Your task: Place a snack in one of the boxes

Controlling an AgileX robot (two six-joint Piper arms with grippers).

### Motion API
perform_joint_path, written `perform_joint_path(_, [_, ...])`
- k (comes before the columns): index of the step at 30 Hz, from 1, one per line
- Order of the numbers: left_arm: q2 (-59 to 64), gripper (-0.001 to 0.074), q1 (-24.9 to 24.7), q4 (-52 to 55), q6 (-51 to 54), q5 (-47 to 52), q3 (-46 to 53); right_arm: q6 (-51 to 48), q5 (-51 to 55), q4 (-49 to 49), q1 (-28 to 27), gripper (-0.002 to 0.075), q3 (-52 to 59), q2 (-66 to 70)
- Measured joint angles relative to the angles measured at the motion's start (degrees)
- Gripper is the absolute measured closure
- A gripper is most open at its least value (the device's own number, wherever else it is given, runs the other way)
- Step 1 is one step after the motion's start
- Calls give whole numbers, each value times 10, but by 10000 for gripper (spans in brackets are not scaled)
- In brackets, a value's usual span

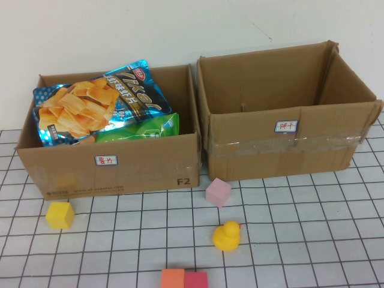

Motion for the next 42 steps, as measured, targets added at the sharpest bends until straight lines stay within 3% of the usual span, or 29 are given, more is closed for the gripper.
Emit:
perform_joint_path(11, [0, 736, 0, 0, 0, 0, 0, -6, -66, 15, -57, 727, 40, -170])
perform_joint_path(20, [0, 736, 0, 0, -1, 0, 0, 9, -103, 70, -57, 727, 59, -183])
perform_joint_path(24, [0, 736, 0, 0, -2, 0, 0, 121, -135, 19, -58, 727, 85, -184])
perform_joint_path(29, [0, 736, 0, 0, -2, 0, 0, 414, -144, -223, -58, 727, 125, -195])
perform_joint_path(32, [0, 736, 0, 0, -2, 0, 0, 541, -144, -339, -59, 727, 152, -211])
perform_joint_path(35, [0, 736, 0, 0, -2, 0, 0, 593, -149, -389, -60, 727, 186, -235])
perform_joint_path(42, [0, 736, 0, -1, -4, 0, 0, 609, -195, -402, -64, 727, 229, -245])
